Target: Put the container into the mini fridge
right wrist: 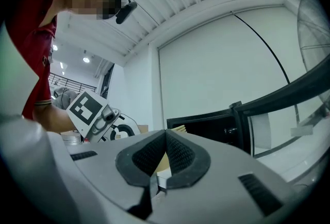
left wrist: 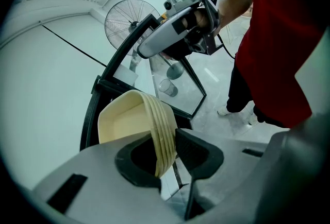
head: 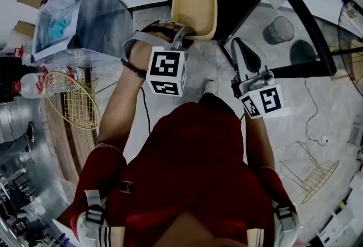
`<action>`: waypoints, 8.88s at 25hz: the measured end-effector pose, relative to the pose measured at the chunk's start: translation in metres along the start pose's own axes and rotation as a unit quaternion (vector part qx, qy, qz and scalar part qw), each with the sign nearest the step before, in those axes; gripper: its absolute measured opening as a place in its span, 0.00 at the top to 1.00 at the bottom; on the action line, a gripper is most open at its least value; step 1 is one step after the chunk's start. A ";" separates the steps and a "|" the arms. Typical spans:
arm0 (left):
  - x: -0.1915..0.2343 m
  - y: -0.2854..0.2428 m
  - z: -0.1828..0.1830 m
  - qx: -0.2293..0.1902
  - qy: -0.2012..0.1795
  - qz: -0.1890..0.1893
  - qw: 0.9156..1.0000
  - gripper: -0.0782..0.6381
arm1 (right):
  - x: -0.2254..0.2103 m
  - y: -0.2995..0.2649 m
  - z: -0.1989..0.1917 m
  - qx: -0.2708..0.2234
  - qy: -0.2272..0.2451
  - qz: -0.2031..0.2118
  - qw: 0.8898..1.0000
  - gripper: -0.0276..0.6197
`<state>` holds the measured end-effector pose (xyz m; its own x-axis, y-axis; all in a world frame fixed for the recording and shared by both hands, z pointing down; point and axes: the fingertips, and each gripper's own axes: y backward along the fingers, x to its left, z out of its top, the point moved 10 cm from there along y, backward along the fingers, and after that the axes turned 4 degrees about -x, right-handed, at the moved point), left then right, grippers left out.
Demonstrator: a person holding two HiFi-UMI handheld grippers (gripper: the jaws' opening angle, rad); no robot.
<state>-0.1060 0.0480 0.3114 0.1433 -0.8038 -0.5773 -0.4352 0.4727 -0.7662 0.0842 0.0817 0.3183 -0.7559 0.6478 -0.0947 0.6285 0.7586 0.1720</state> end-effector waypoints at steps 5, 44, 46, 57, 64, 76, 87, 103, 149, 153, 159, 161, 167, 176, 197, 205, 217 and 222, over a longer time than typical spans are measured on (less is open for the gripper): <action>0.029 -0.029 0.002 0.014 0.009 0.004 1.000 0.75 | -0.032 -0.013 -0.001 0.005 -0.003 0.018 1.000 0.96; 0.151 -0.163 -0.020 0.063 -0.007 -0.001 0.998 0.76 | -0.106 -0.027 -0.022 0.026 -0.036 -0.022 0.999 0.96; 0.155 -0.167 -0.020 0.066 -0.010 -0.003 0.998 0.76 | -0.107 -0.028 -0.023 0.029 -0.042 -0.022 0.998 0.96; 0.182 -0.189 -0.028 0.077 -0.008 0.014 0.997 0.76 | -0.122 -0.033 -0.033 0.034 -0.064 -0.030 0.997 0.96; 0.189 -0.198 -0.035 0.081 0.001 0.027 0.996 0.76 | -0.125 -0.035 -0.037 0.041 -0.066 -0.032 0.996 0.96; 0.195 -0.207 -0.050 0.077 0.011 0.062 0.995 0.75 | -0.129 -0.068 -0.055 0.058 -0.057 -0.024 0.996 0.96; 0.196 -0.208 -0.060 0.070 0.016 0.089 0.993 0.75 | -0.146 -0.123 -0.074 0.064 -0.078 -0.046 0.994 0.96; 0.200 -0.206 -0.064 0.058 0.011 0.092 0.994 0.74 | -0.164 -0.189 -0.107 0.121 -0.038 -0.080 0.989 0.73; 0.169 -0.164 -0.069 -0.110 0.140 0.313 0.933 0.64 | -0.187 -0.239 -0.106 0.123 -0.038 -0.083 0.988 0.72; 0.165 -0.154 -0.071 -0.157 0.217 0.328 0.906 0.64 | -0.189 -0.242 -0.108 0.125 -0.037 -0.082 0.988 0.72; 0.159 -0.136 -0.076 -0.224 0.329 0.346 0.849 0.65 | -0.188 -0.246 -0.107 0.125 -0.036 -0.082 0.988 0.72; 0.158 -0.129 -0.079 -0.236 0.368 0.342 0.832 0.66 | -0.188 -0.248 -0.108 0.125 -0.036 -0.082 0.988 0.72; 0.151 -0.115 -0.084 -0.296 0.466 0.321 0.770 0.73 | -0.188 -0.254 -0.109 0.127 -0.036 -0.081 0.988 0.72; 0.140 -0.099 -0.089 -0.304 0.474 0.329 0.758 0.86 | -0.191 -0.263 -0.110 0.128 -0.038 -0.086 0.987 0.72; 0.130 -0.082 -0.100 -0.313 0.484 0.333 0.747 0.88 | -0.186 -0.257 -0.110 0.133 -0.022 -0.087 0.987 0.72; 0.125 -0.077 -0.098 -0.321 0.482 0.328 0.746 0.88 | -0.167 -0.229 -0.097 0.118 -0.018 -0.070 0.990 0.73; 0.109 -0.069 -0.089 -0.334 0.476 0.325 0.746 0.88 | -0.122 -0.183 -0.053 0.057 -0.017 -0.036 0.998 0.86; 0.104 -0.064 -0.084 -0.343 0.477 0.325 0.741 0.88 | -0.110 -0.166 -0.036 0.035 -0.011 -0.026 0.999 0.91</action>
<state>-0.1374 -0.0962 0.3240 -0.8463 -0.5305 -0.0482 -0.5326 0.8407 0.0984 0.0562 -0.1178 0.3354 -0.7837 0.6087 -0.1236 0.6007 0.7934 0.0983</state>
